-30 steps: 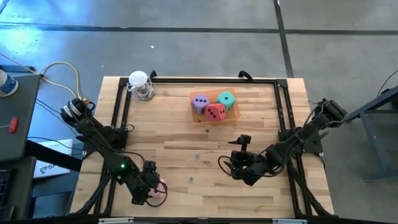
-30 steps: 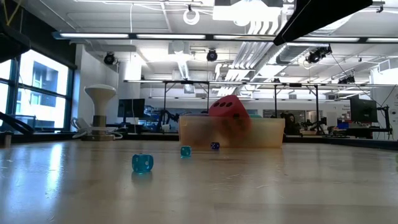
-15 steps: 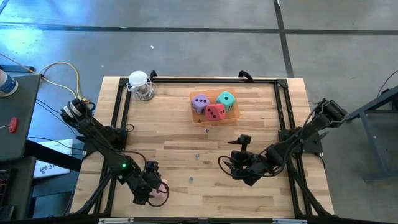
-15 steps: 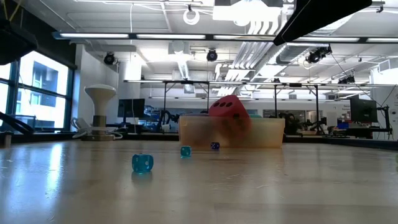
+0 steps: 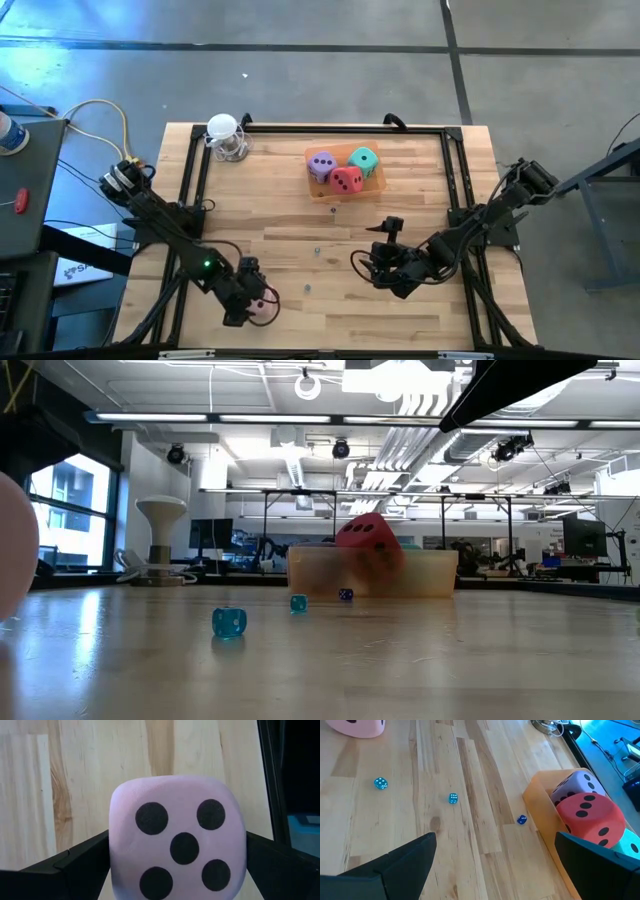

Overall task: Pick & Place Dice
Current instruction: Put the large pink dice into the orange container

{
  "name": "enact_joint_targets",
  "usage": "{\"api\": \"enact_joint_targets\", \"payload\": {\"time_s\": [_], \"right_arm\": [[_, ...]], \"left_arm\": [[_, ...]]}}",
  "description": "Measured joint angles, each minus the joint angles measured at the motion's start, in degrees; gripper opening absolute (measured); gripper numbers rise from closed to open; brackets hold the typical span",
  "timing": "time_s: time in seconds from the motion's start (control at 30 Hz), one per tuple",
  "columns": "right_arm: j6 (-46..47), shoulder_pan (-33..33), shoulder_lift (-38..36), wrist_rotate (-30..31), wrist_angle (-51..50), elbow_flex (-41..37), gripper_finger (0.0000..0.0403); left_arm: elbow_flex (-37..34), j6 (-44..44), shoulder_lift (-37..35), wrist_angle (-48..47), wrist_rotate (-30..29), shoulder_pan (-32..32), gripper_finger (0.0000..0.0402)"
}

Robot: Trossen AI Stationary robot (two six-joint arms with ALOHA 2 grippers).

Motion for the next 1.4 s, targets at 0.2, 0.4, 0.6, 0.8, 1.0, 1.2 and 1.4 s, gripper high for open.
{"api": "enact_joint_targets", "payload": {"time_s": [0.2,0.4,0.6,0.8,1.0,1.2,1.4], "right_arm": [[0.05,0.0,0.0,0.02,0.17,0.0,0.04],[0.03,0.01,0.0,0.02,0.15,0.0,0.04],[0.02,0.02,0.0,0.02,0.15,0.0,0.04],[0.01,0.0,0.0,0.02,0.17,0.0,0.04],[-0.13,0.0,0.0,0.02,0.85,0.0,0.04],[-0.58,-0.02,0.0,0.04,1.38,0.01,0.04],[-0.61,0.02,0.0,0.02,1.42,0.02,0.04]], "left_arm": [[-0.16,1.93,0.03,2.46,0.46,1.35,0.0398],[-0.33,8.52,0.22,6.21,0.39,3.76,0.0398],[-0.33,15.36,0.18,6.88,-1.33,6.85,0.0398],[-0.28,25.45,-2.83,8.33,-1.95,10.05,0.0398],[-0.26,39.5,-8.13,14.1,-11.98,14.55,0.0398],[-0.04,51.38,-9.33,32.22,-20.01,27.0,0.0398],[-0.09,47.01,-9.25,33.15,-8.29,43.38,0.0398]]}}
